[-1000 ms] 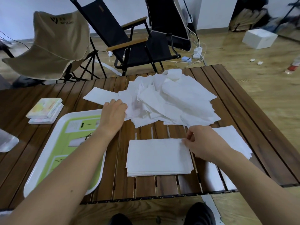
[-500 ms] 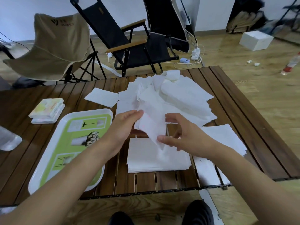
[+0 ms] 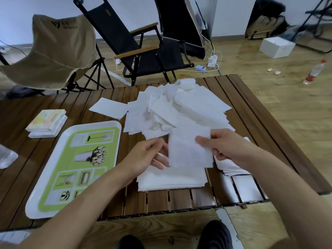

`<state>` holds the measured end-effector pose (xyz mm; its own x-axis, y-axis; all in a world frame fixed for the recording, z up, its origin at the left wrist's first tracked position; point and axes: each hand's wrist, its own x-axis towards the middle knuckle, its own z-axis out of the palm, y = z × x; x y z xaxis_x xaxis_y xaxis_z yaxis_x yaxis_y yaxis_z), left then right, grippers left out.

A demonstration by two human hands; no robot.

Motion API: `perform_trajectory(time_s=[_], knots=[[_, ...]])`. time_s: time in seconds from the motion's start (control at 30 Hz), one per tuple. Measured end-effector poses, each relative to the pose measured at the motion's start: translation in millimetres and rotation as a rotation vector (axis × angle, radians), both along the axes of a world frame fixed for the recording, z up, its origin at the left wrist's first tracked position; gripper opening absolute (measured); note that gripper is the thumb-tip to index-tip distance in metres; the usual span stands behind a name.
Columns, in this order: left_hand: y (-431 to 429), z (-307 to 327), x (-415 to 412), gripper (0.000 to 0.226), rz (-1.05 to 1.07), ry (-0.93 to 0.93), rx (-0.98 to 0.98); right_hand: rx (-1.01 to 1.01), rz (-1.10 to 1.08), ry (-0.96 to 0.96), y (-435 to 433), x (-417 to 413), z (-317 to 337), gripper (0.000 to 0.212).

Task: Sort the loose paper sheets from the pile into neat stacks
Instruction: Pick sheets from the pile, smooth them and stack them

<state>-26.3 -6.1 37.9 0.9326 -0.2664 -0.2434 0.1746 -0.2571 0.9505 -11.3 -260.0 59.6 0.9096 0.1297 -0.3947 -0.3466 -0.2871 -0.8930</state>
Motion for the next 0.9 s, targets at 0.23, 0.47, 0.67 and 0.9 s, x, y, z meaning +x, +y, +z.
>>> perform_trajectory(time_s=[0.23, 0.47, 0.67, 0.9], knots=[[14, -18, 4, 0.032, -0.048, -0.060, 0.218, -0.419, 0.002, -0.035, -91, 0, -21, 0.017], [19, -29, 6, 0.032, -0.080, -0.065, 0.240, -0.501, -0.041, -0.009, -102, 3, -35, 0.016], [21, -34, 7, 0.030, -0.110, -0.073, 0.246, -0.580, -0.108, -0.040, -108, 4, -42, 0.028], [25, -34, 33, 0.011, 0.143, -0.303, 0.558, -0.819, -0.164, -0.084, -108, 8, -41, 0.025]])
